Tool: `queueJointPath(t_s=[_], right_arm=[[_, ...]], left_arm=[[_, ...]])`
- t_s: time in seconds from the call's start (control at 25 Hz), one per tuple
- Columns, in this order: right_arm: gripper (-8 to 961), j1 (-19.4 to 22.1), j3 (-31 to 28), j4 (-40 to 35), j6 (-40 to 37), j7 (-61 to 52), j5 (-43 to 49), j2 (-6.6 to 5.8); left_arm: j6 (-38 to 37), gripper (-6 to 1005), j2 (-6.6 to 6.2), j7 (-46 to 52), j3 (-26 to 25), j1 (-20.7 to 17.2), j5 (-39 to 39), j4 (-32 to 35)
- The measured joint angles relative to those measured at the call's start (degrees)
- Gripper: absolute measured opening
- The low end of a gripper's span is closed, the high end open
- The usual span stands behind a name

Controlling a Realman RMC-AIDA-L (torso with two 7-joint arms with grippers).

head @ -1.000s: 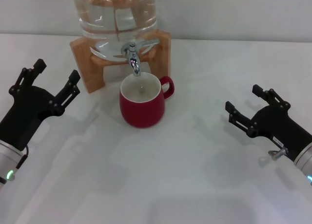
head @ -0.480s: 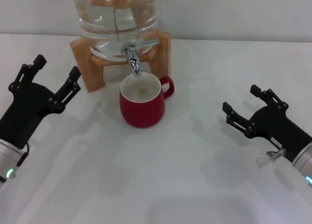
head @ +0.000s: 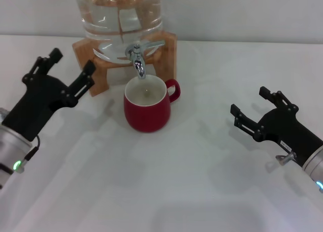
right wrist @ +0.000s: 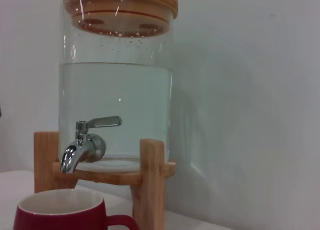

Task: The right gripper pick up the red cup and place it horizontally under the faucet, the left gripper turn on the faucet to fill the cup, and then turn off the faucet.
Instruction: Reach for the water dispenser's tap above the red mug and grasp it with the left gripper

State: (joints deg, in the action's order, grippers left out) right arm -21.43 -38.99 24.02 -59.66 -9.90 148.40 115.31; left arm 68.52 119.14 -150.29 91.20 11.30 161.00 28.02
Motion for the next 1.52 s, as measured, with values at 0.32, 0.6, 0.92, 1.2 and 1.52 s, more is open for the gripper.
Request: queueJointPath(t_s=[0.32,0.6,0.92,1.2,1.52], right_arm=[[870,-0.06,-0.20,-0.07,0.23,-0.03,-0.04,0.00],[870,-0.03,-0.16,-0.15,0.19,-0.15,-0.05,0.00],[870,-0.01,0.11,-0.40,-0.10,-0.81,0.17,0.00],[869,-0.01,0.14,-0.39,-0.12,-0.83,0.34,0.00],[870,-0.17,0.13,-0.22,-0.12,-0.83,0.40,0.00]], left_arm=[[-14.65,856,-0.12,10.88,-0.43,-4.95,-12.51,16.35],[-20.69,856,-0.15,21.87,-0.52,-8.88,-24.09,27.69],[-24.00,856,-0.14,39.86,-1.83,-13.22,-40.80,40.03],[-23.67,856,-0.13,59.09,-4.78,-14.79,-60.20,50.17],[-10.95,856,-0.13,74.30,-13.81,-12.52,-77.35,58.95]])
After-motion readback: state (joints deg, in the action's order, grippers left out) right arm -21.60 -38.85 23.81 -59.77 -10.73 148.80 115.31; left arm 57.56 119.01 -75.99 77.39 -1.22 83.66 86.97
